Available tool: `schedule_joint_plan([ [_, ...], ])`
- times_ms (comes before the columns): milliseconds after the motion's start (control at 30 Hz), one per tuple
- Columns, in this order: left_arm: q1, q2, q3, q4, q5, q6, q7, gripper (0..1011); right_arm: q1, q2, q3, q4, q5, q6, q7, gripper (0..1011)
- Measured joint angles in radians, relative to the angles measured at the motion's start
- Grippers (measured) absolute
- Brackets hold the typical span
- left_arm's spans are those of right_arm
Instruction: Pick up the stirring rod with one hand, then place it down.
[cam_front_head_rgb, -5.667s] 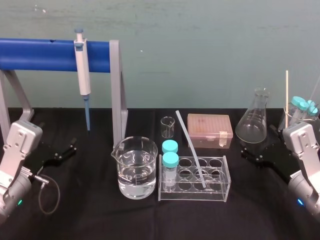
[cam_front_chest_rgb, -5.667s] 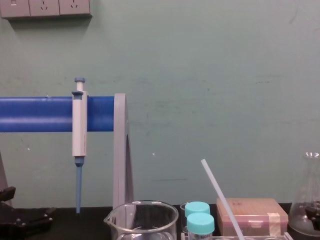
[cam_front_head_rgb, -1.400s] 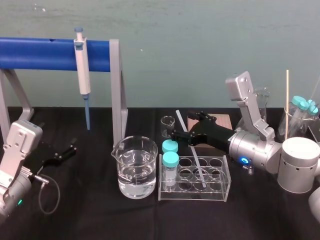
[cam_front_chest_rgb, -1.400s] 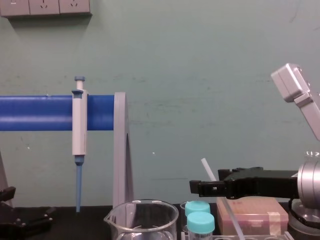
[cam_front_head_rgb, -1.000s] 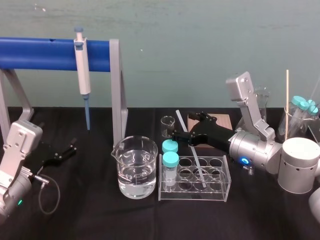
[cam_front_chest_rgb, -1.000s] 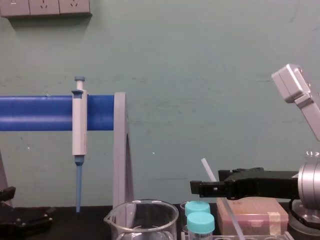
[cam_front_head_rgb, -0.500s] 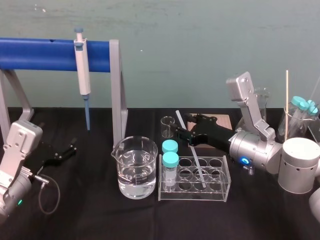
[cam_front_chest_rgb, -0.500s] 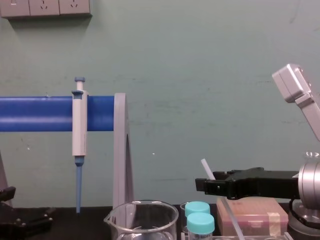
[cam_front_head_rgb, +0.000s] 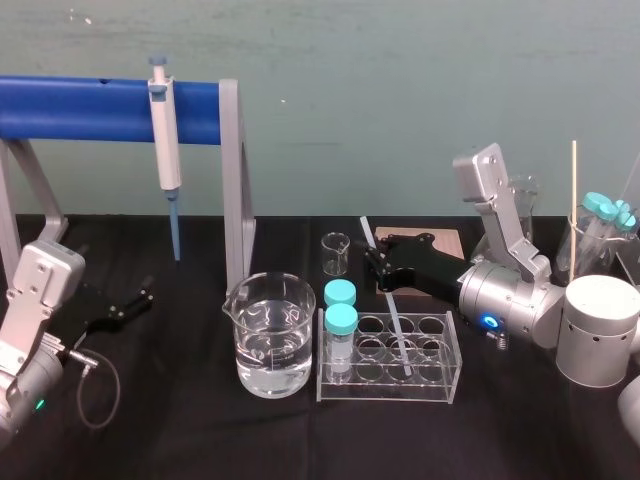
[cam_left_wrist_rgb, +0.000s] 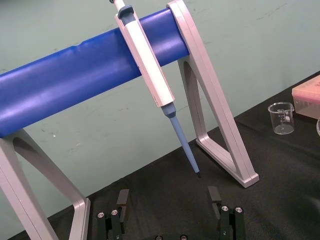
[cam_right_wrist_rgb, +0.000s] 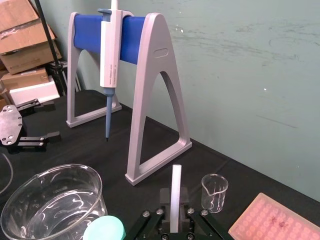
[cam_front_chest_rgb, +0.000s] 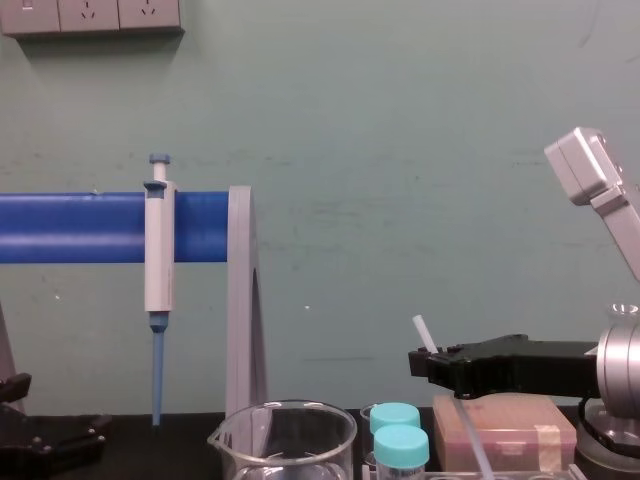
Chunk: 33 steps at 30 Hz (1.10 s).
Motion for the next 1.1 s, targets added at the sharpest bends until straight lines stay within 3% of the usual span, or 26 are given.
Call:
schedule_joint_plan([
  [33,0.000,0.000,0.000,0.000,0.000,0.000,0.000,1000,0.000,0.000,0.000,0.000,0.000,0.000,0.000,96],
  [100,0.000,0.000,0.000,0.000,0.000,0.000,0.000,1000,0.000,0.000,0.000,0.000,0.000,0.000,0.000,77],
  [267,0.000,0.000,0.000,0.000,0.000,0.000,0.000,1000,0.000,0.000,0.000,0.000,0.000,0.000,0.000,71],
  [467,0.000,0.000,0.000,0.000,0.000,0.000,0.000,1000,-0.025,-0.008,0.026,-0.017,0.011,-0.046,-0.001,71],
  [700,0.000,0.000,0.000,0.000,0.000,0.000,0.000,1000,-0.059,-0.007,0.048,-0.034,0.025,-0.144,0.032,71],
  [800,0.000,0.000,0.000,0.000,0.000,0.000,0.000,1000,-0.085,0.001,0.058,-0.046,0.008,-0.245,0.048,71],
  [833,0.000,0.000,0.000,0.000,0.000,0.000,0.000,1000,-0.085,0.001,0.058,-0.046,0.008,-0.245,0.048,71],
  [967,0.000,0.000,0.000,0.000,0.000,0.000,0.000,1000,-0.118,0.005,0.080,-0.063,0.000,-0.337,0.061,71],
  [1100,0.000,0.000,0.000,0.000,0.000,0.000,0.000,1000,-0.145,0.005,0.106,-0.093,0.005,-0.390,0.067,71],
])
